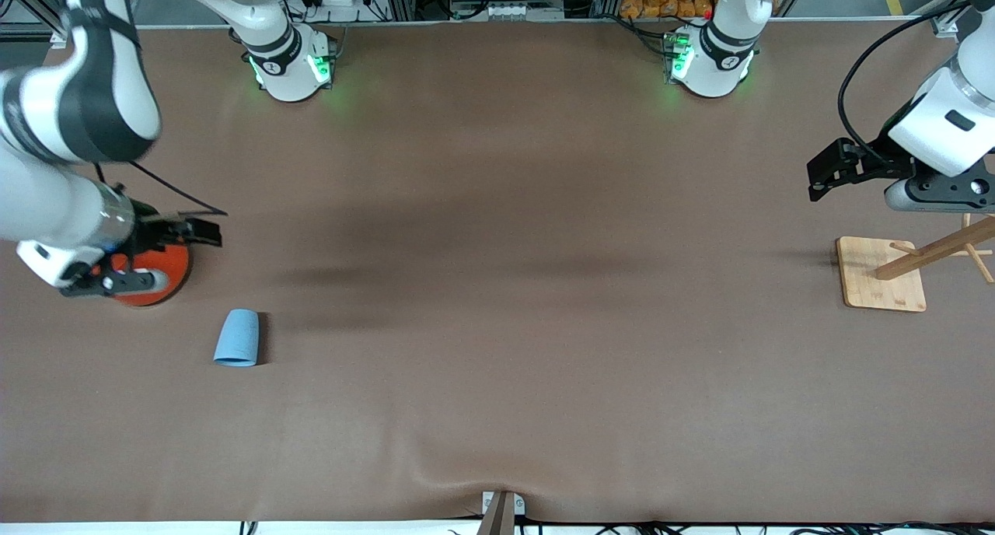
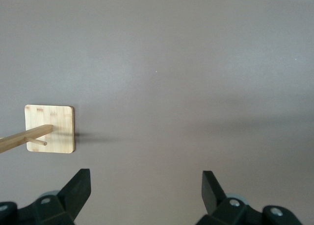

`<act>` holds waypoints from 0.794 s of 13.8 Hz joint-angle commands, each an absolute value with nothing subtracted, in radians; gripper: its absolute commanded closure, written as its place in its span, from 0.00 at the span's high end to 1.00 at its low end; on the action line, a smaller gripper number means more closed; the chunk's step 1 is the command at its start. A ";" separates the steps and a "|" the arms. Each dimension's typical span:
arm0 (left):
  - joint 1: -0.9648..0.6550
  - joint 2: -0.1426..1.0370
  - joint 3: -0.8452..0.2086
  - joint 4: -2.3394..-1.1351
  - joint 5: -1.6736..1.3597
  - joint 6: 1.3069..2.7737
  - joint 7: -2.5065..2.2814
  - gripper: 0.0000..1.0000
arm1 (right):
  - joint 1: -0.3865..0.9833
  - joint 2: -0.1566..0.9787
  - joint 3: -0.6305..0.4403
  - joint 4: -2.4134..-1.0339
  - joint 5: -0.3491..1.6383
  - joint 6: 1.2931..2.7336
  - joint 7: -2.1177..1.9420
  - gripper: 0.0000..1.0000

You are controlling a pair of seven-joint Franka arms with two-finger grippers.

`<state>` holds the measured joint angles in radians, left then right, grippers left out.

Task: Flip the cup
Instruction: 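Lower the right gripper onto the blue cup lying on its side and grasp it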

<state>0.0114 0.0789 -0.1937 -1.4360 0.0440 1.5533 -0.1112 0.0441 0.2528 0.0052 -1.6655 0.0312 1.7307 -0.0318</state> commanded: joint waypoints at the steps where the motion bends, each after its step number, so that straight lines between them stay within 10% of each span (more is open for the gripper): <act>1: 0.020 0.057 -0.198 -1.439 0.043 1.537 -0.095 1.00 | 0.035 0.352 0.011 -1.671 0.034 1.842 -0.040 1.00; 11: 0.020 0.058 -0.196 -1.439 0.035 1.539 -0.094 1.00 | -0.035 0.595 0.008 -1.672 -0.029 2.213 -0.282 1.00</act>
